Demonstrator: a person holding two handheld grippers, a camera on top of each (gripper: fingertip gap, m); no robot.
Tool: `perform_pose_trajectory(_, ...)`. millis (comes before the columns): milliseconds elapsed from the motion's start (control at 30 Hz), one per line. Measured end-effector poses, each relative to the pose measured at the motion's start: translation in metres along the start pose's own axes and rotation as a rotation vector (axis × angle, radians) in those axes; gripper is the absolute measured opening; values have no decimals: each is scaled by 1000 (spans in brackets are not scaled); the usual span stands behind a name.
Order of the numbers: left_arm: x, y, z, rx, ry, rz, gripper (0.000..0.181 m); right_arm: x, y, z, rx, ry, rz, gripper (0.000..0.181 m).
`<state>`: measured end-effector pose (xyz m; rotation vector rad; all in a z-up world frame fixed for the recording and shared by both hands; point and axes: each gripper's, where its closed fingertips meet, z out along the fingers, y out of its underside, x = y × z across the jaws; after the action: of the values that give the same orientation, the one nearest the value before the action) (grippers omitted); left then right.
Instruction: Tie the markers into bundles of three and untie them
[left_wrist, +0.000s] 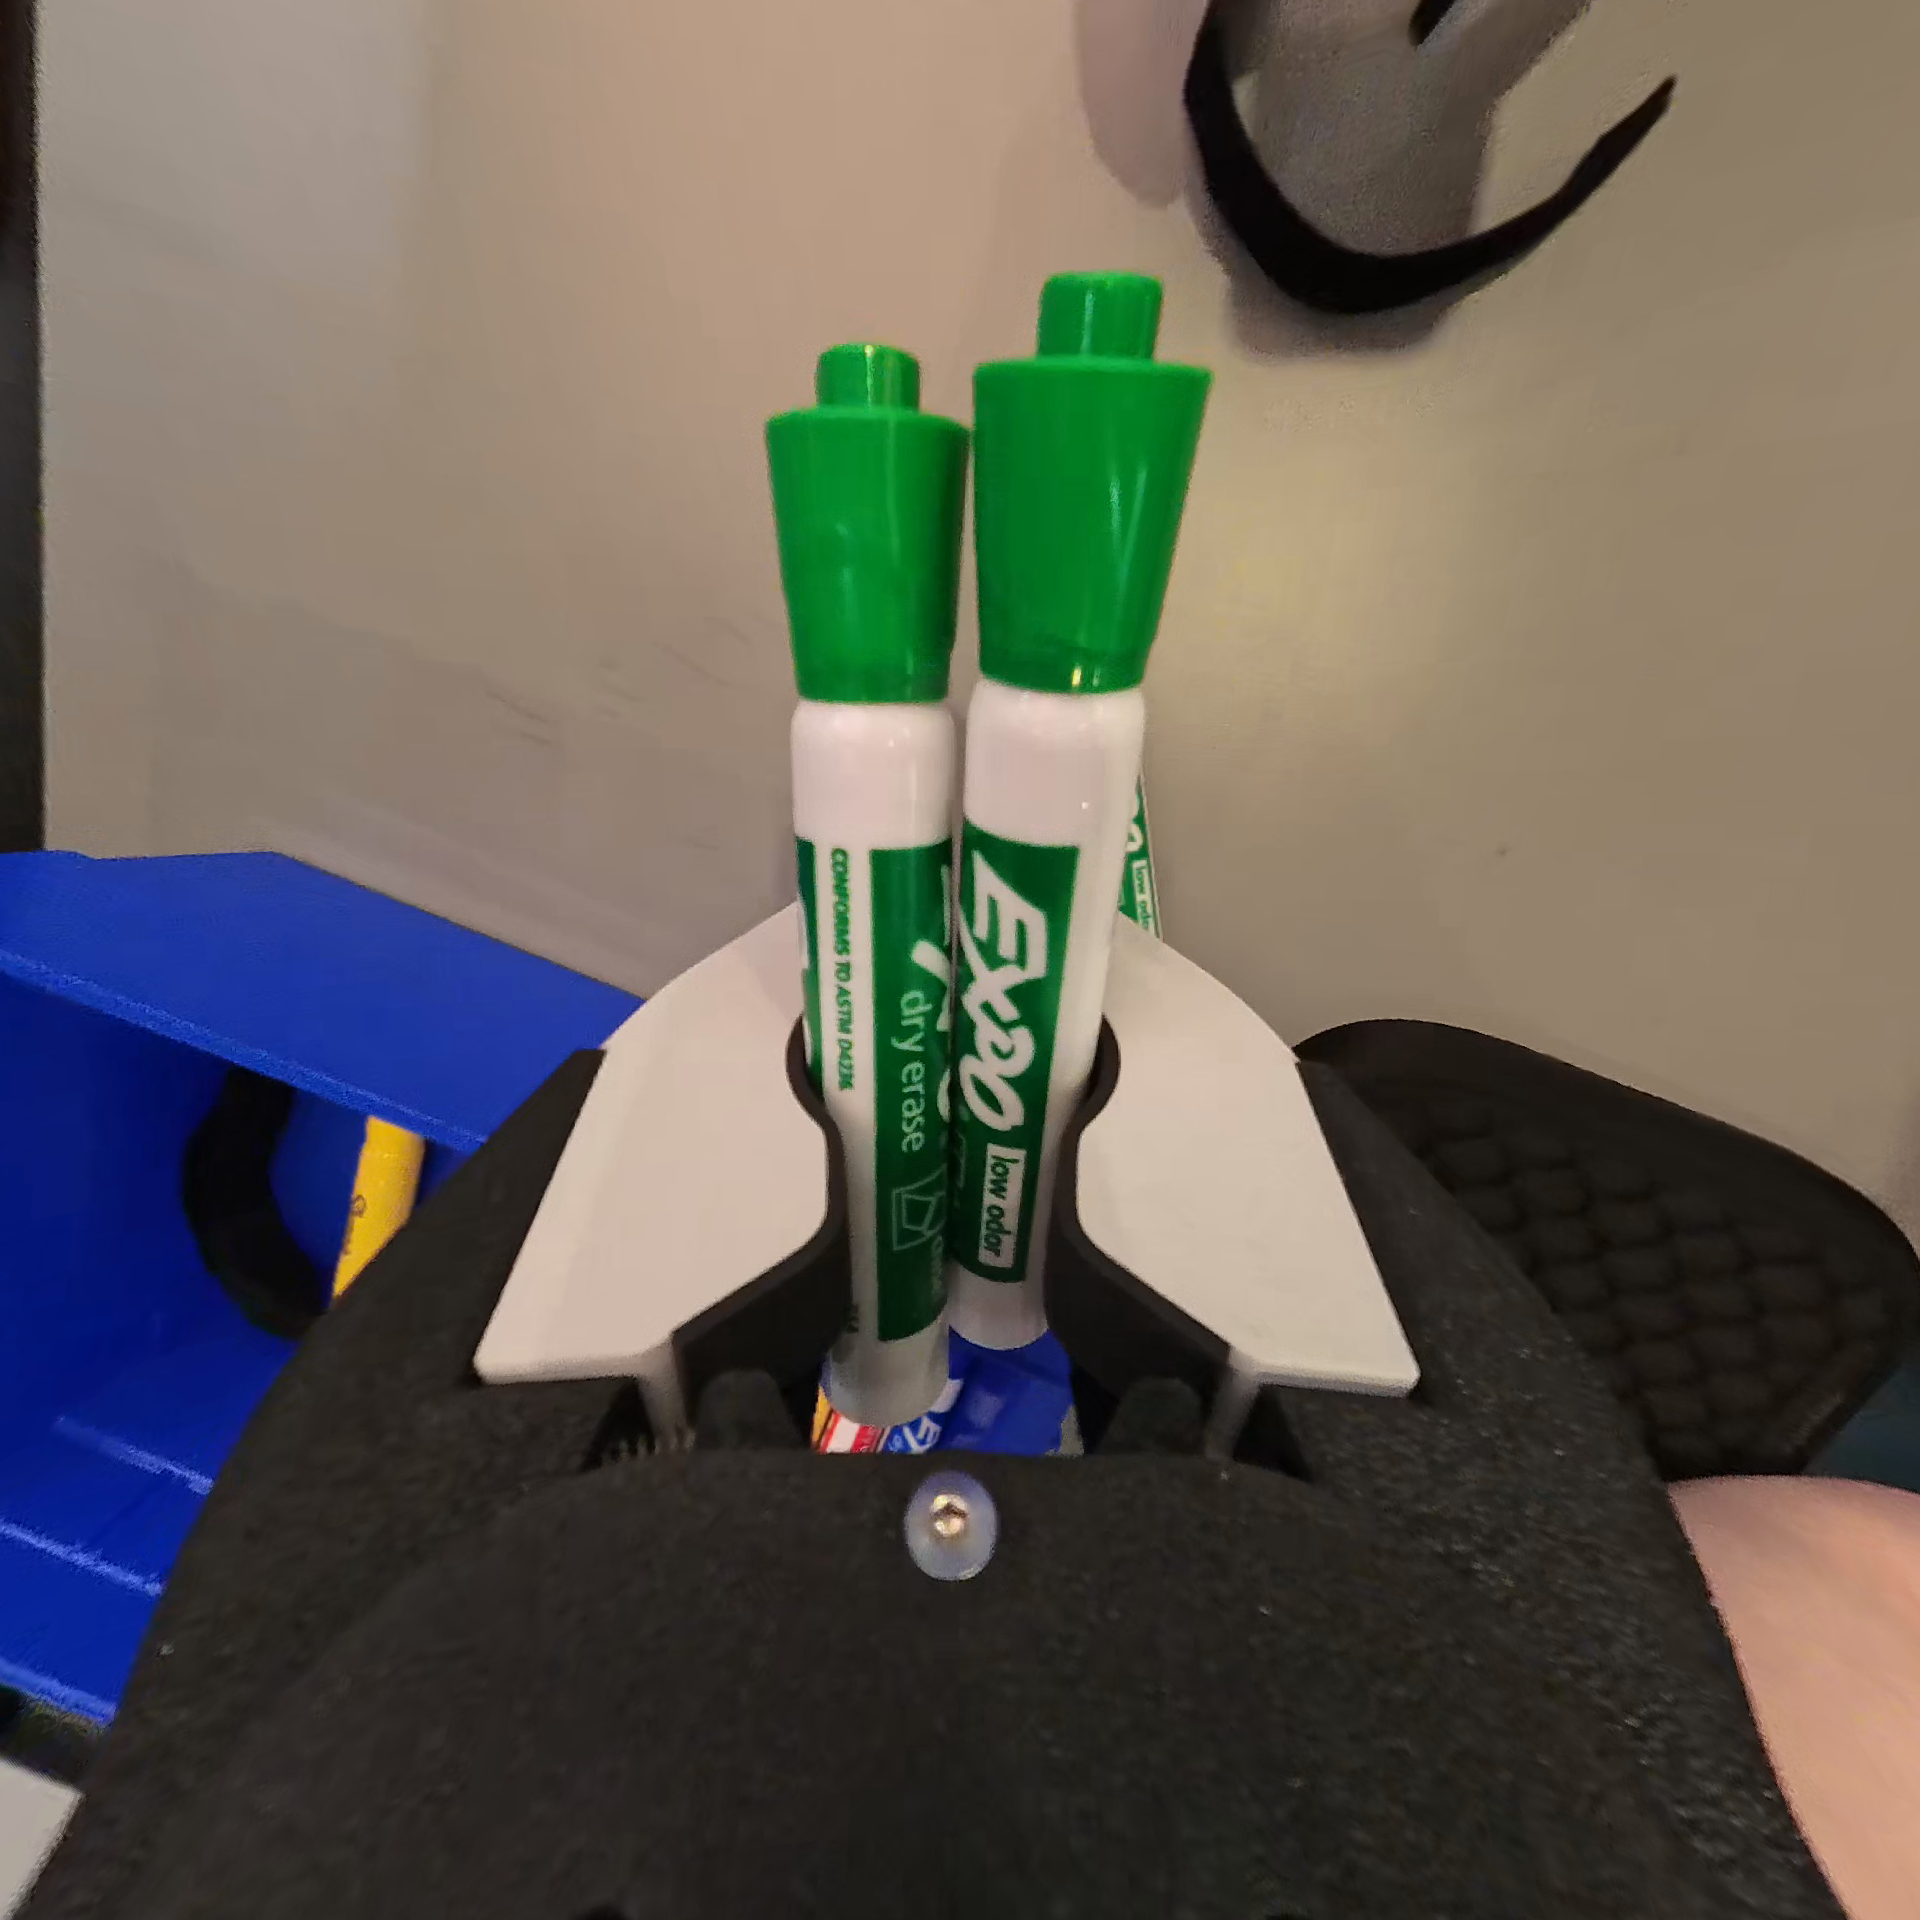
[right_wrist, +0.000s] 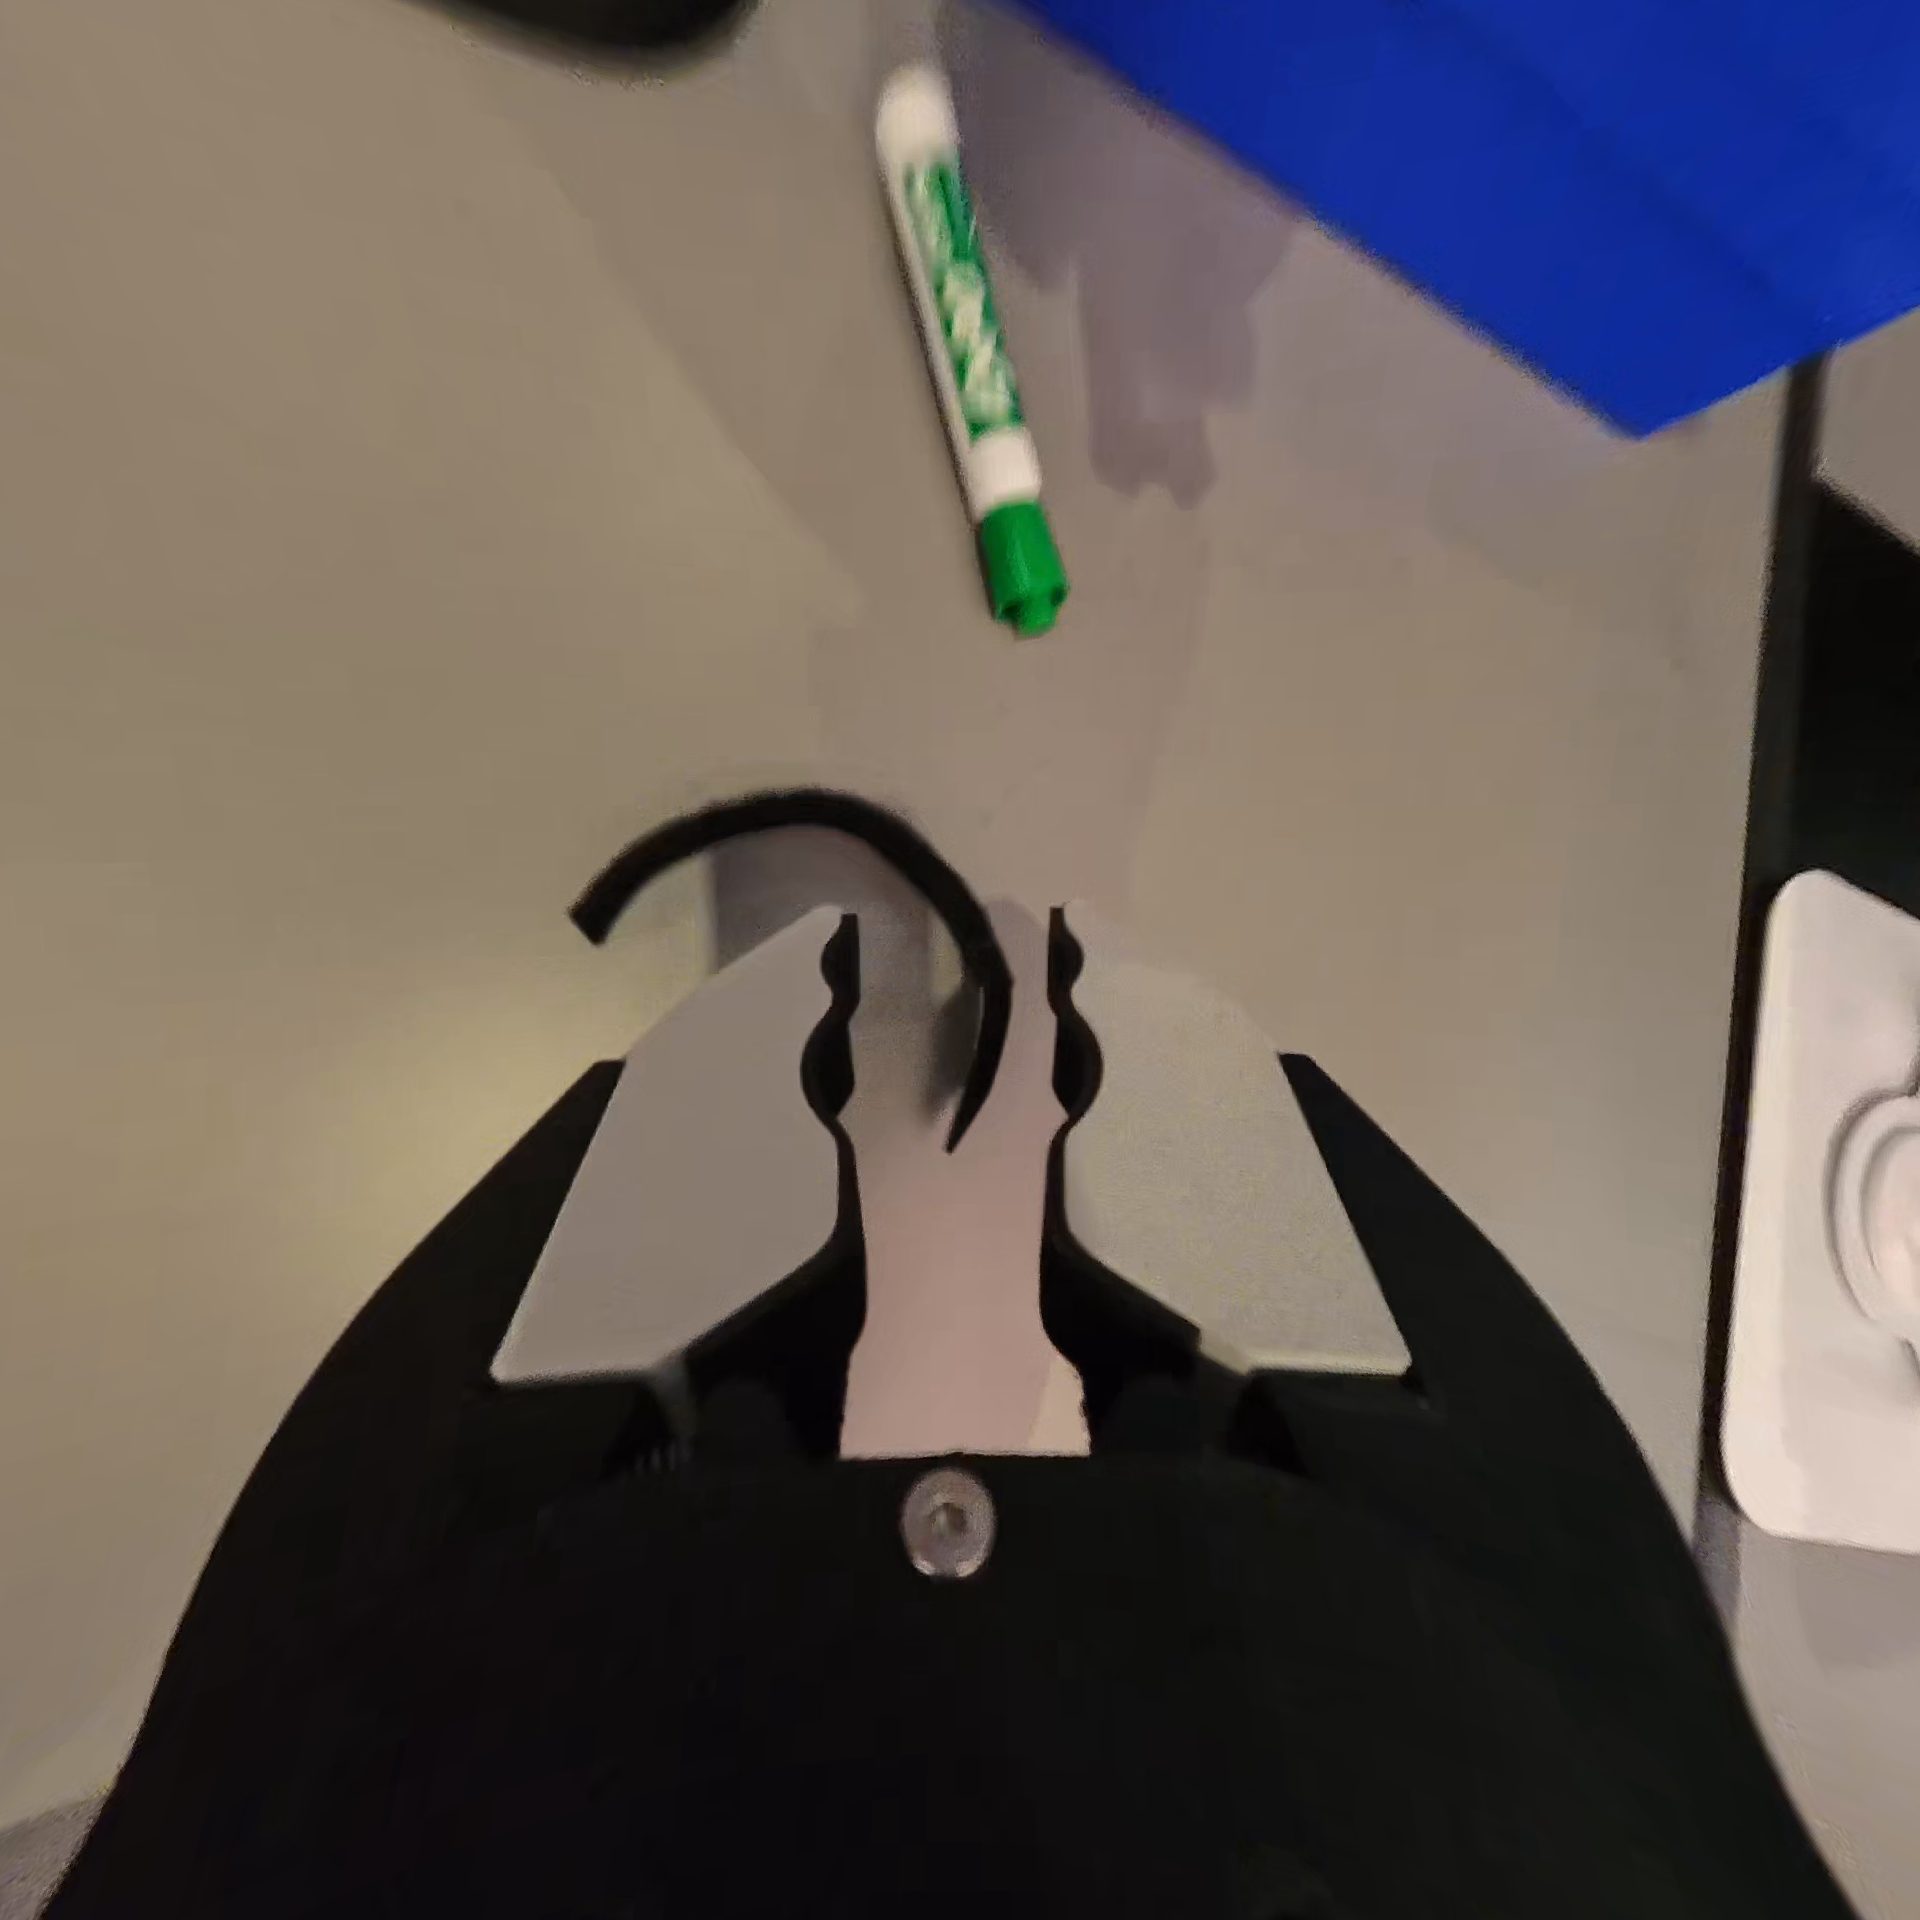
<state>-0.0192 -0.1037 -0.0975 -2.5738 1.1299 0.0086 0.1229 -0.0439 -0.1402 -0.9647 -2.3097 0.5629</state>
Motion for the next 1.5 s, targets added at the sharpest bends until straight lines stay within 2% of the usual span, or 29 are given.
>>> perform_pose_trajectory(100, -4, -1, -7, 33, -17, 1, 42, 8, -48, -25, 287, -38, 92, 33)
perform_pose_trajectory(133, -4, -1, -9, 40, -12, -3, 42, 16, -62, -25, 364, -26, 128, 30)
perform_pose_trajectory(200, -6, 1, -11, 43, -16, -6, 42, 27, -73, -8, 414, -20, 155, 30)
perform_pose_trajectory(333, -6, 7, -14, 35, -11, -7, 42, 26, -63, 48, 278, -103, 88, 31)
perform_pose_trajectory(400, -7, 8, -15, 39, -14, -11, 42, 20, -69, 61, 272, -170, 88, 32)
perform_pose_trajectory(467, -8, 7, -17, 52, -10, -18, 41, 20, -62, 75, 187, -189, 81, 32)
perform_pose_trajectory(533, -9, 7, -17, 54, -10, -15, 42, 16, -52, 86, 110, -223, 77, 30)
perform_pose_trajectory(567, -10, 8, -17, 53, -13, -15, 41, 16, -49, 89, 94, -230, 88, 22)
perform_pose_trajectory(700, -11, 6, -15, 62, -7, -21, 41, 15, -42, 84, 93, -249, 145, 21)
perform_pose_trajectory(867, -12, -7, -6, 87, -14, 12, 41, 23, -30, 40, 161, -173, 186, 20)
perform_pose_trajectory(1033, -12, -23, 8, 111, -37, 61, 41, 51, -11, -28, 208, -6, 229, 20)
perform_pose_trajectory(1133, -13, -41, 13, 180, -57, 77, 42, 69, 6, -74, 203, 136, 249, 20)
perform_pose_trajectory(1300, -1, -65, 22, 249, -39, 123, 41, 80, -3, -149, 294, 305, 250, 20)
perform_pose_trajectory(1400, 9, -71, 28, 257, 19, 122, 41, 73, -22, -168, 307, 344, 180, 20)
perform_pose_trajectory(1500, 11, -67, 33, 222, 27, 111, 41, 66, -37, -165, 276, 348, 118, 20)
